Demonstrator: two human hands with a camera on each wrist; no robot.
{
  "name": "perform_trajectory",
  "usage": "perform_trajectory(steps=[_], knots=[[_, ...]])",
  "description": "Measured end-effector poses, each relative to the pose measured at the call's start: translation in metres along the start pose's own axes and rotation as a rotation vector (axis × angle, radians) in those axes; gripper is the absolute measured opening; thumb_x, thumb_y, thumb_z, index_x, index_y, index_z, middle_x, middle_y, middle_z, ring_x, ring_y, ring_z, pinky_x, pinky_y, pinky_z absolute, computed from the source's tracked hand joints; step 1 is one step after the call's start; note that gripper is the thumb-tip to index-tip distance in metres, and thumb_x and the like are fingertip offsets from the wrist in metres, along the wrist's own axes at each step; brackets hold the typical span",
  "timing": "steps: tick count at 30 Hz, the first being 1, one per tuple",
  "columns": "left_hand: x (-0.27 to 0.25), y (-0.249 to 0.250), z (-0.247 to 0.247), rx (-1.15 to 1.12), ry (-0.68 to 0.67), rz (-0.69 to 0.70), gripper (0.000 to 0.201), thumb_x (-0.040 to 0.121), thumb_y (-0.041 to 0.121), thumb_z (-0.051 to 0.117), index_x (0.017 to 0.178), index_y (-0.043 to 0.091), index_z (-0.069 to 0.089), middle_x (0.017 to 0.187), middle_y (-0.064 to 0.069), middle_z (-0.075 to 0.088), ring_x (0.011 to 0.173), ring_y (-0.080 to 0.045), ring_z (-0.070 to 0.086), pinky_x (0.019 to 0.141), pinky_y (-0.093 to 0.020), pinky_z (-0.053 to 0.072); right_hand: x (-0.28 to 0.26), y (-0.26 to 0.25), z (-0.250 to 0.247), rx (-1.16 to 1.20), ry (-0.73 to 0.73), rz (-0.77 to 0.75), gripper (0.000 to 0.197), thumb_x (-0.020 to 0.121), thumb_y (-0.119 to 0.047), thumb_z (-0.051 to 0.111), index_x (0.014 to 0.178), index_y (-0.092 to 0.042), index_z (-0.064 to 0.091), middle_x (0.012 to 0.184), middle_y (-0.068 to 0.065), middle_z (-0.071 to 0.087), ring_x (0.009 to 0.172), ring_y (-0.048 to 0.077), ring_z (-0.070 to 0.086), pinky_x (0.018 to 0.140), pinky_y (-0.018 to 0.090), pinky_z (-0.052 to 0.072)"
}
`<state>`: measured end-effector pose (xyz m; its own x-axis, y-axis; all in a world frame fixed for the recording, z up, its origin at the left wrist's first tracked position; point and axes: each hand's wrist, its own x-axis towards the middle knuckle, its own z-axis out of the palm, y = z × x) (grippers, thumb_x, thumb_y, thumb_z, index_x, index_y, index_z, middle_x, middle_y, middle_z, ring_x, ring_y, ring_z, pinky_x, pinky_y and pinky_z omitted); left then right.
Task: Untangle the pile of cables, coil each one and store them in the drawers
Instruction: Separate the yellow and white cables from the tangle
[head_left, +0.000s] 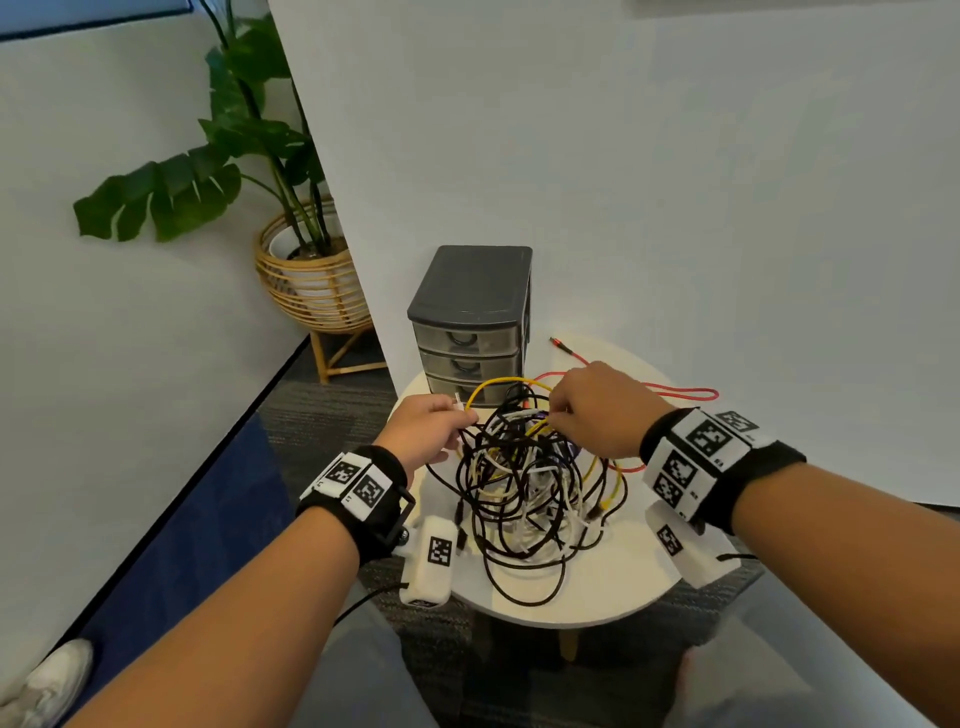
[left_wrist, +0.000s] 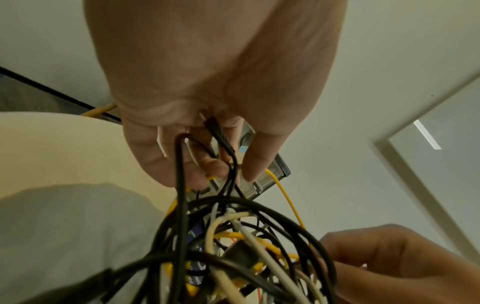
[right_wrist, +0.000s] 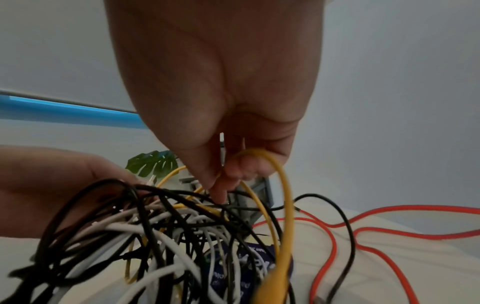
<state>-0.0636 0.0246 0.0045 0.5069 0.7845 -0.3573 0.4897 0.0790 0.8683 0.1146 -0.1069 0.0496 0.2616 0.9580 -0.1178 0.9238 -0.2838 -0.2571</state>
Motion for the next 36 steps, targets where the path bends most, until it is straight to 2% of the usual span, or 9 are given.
perform_trajectory(steps=[6, 12, 16, 20, 24, 28, 31, 33, 36], knots=[[-0.008, 0.003, 0.004, 0.070, 0.004, 0.146, 0.026, 0.096, 0.025, 0.070, 0.100, -0.001, 0.071, 0.081, -0.006, 0.059, 0.075, -0.016, 0.054, 0.070, -0.028, 0.045, 0.015, -0.023, -0.021, 0.009, 0.226, -0.154, 0.024, 0.099, -0.021, 0.056, 0.122, -0.026, 0.062, 0.114, -0.002, 0.055, 0.100, 0.021, 0.058, 0.083, 0.035, 0.050], [-0.014, 0.014, 0.005, 0.112, 0.016, 0.269, 0.027, 0.095, 0.022, 0.069, 0.081, -0.001, 0.068, 0.076, -0.011, 0.057, 0.072, -0.018, 0.050, 0.071, -0.034, 0.041, 0.035, -0.052, -0.017, -0.271, -0.113, -0.206, 0.020, 0.103, -0.025, 0.055, 0.118, -0.021, 0.067, 0.110, 0.004, 0.065, 0.100, 0.023, 0.064, 0.085, 0.036, 0.054], [-0.011, 0.007, 0.002, 0.151, 0.028, 0.261, 0.015, 0.096, 0.024, 0.068, 0.098, 0.013, 0.077, 0.088, -0.005, 0.070, 0.082, -0.015, 0.059, 0.080, -0.033, 0.045, 0.038, -0.035, -0.015, -0.001, 0.129, -0.118, 0.021, 0.104, -0.031, 0.050, 0.086, -0.026, 0.059, 0.085, -0.002, 0.059, 0.080, 0.020, 0.058, 0.068, 0.030, 0.041], [-0.011, 0.008, 0.003, 0.133, -0.007, 0.271, 0.013, 0.097, 0.018, 0.066, 0.103, 0.013, 0.076, 0.095, 0.009, 0.067, 0.095, -0.008, 0.060, 0.090, -0.029, 0.045, 0.038, -0.020, -0.011, 0.240, 0.348, -0.025, 0.024, 0.104, -0.030, 0.049, 0.085, -0.025, 0.064, 0.078, -0.002, 0.061, 0.075, 0.021, 0.059, 0.064, 0.031, 0.040], [-0.011, 0.013, 0.009, 0.110, -0.038, 0.276, 0.014, 0.101, 0.017, 0.061, 0.106, 0.010, 0.071, 0.097, 0.002, 0.065, 0.087, -0.013, 0.061, 0.075, -0.021, 0.047, 0.038, -0.008, -0.009, 0.394, 0.489, 0.031, 0.025, 0.104, -0.029, 0.048, 0.085, -0.023, 0.064, 0.075, -0.002, 0.067, 0.076, 0.023, 0.064, 0.070, 0.036, 0.052], [-0.010, 0.010, 0.011, 0.131, -0.003, 0.329, 0.018, 0.102, 0.023, 0.060, 0.100, 0.011, 0.073, 0.089, 0.004, 0.067, 0.084, -0.011, 0.065, 0.077, -0.025, 0.047, 0.034, -0.001, -0.015, 0.136, 0.378, 0.093, 0.026, 0.103, -0.018, 0.050, 0.121, -0.026, 0.066, 0.108, 0.002, 0.065, 0.099, 0.028, 0.064, 0.076, 0.033, 0.046], [-0.008, 0.008, 0.012, 0.151, 0.031, 0.348, 0.018, 0.101, 0.025, 0.060, 0.094, 0.018, 0.075, 0.086, 0.003, 0.070, 0.083, -0.017, 0.068, 0.087, -0.037, 0.057, 0.027, -0.013, -0.022, -0.083, 0.291, -0.161, 0.062, 0.097, -0.008, 0.056, 0.150, -0.036, 0.040, 0.132, -0.002, 0.049, 0.099, 0.025, 0.063, 0.073, 0.033, 0.049], [-0.010, 0.010, 0.015, 0.159, 0.053, 0.369, 0.018, 0.101, 0.026, 0.060, 0.091, 0.019, 0.074, 0.086, -0.001, 0.070, 0.084, -0.024, 0.068, 0.089, -0.044, 0.056, 0.027, -0.025, -0.024, -0.258, 0.139, -0.349, 0.058, 0.096, -0.009, 0.060, 0.146, -0.033, 0.044, 0.127, -0.003, 0.048, 0.097, 0.021, 0.062, 0.067, 0.028, 0.042], [-0.012, 0.012, 0.017, 0.182, 0.072, 0.398, 0.016, 0.100, 0.026, 0.061, 0.088, 0.024, 0.071, 0.085, 0.000, 0.069, 0.085, -0.024, 0.067, 0.087, -0.047, 0.055, 0.030, -0.039, -0.030, -0.419, -0.009, -0.396, 0.027, 0.101, -0.018, 0.058, 0.128, -0.020, 0.059, 0.113, 0.001, 0.054, 0.103, 0.022, 0.061, 0.072, 0.027, 0.038]])
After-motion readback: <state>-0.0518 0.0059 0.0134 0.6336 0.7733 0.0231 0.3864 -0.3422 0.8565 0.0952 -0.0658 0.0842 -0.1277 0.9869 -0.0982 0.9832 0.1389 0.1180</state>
